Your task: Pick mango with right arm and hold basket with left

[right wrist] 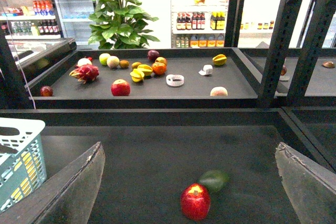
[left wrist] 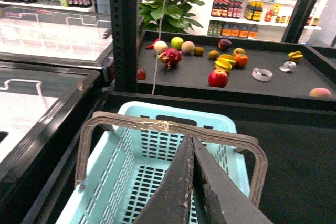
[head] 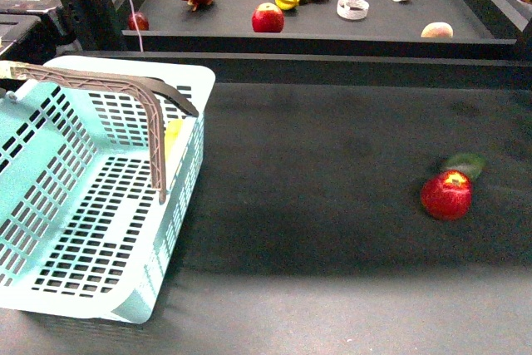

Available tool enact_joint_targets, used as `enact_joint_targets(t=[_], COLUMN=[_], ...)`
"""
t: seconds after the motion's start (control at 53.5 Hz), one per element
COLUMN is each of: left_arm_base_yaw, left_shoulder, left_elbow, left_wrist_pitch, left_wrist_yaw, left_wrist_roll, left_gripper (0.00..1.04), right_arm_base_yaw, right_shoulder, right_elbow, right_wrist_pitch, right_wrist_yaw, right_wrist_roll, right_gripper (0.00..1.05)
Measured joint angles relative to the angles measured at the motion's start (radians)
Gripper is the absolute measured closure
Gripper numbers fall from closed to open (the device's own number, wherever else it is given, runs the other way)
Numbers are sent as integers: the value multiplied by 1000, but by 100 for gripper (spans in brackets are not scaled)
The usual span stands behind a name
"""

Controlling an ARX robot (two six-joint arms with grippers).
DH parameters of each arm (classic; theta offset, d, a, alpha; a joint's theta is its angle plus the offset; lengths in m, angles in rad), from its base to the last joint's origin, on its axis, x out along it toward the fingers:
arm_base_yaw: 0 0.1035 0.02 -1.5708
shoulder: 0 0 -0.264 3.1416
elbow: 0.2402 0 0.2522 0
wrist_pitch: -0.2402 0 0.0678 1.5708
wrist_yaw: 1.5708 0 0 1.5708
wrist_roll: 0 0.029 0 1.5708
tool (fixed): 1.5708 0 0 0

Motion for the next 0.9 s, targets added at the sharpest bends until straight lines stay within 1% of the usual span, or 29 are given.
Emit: enact_joint_targets(t=[0.037, 0.093, 0.561, 0.766, 0.785, 0.86, 0.897], left_arm_base_yaw=[-25, -37, -39, -39, -39, -39, -39], left_shoulder=[-24, -56, -260, -312, -324, -431, -467], left_elbow=[0, -1, -1, -1, 0, 0, 0], left_wrist_pitch=[-20, -48, -249, -302, -314, -454, -472], left_wrist_yaw=[-5, -3, -11, -11, -11, -10, -10], left_wrist_roll=[1, 3, 3, 3, 3, 4, 4], left_gripper=[103, 103, 103, 103, 103, 103, 103], right_arm_base_yaw=[0, 0, 0, 0, 0, 0, 0], right_shoulder=[0, 0, 0, 0, 0, 0, 0], right_elbow=[0, 0, 0, 0, 0, 0, 0], right_wrist_pitch=[0, 0, 0, 0, 0, 0, 0], right_wrist_yaw=[0, 0, 0, 0, 0, 0, 0], right_wrist_roll=[0, 0, 0, 0, 0, 0, 0], right_gripper=[8, 8, 8, 8, 8, 8, 8])
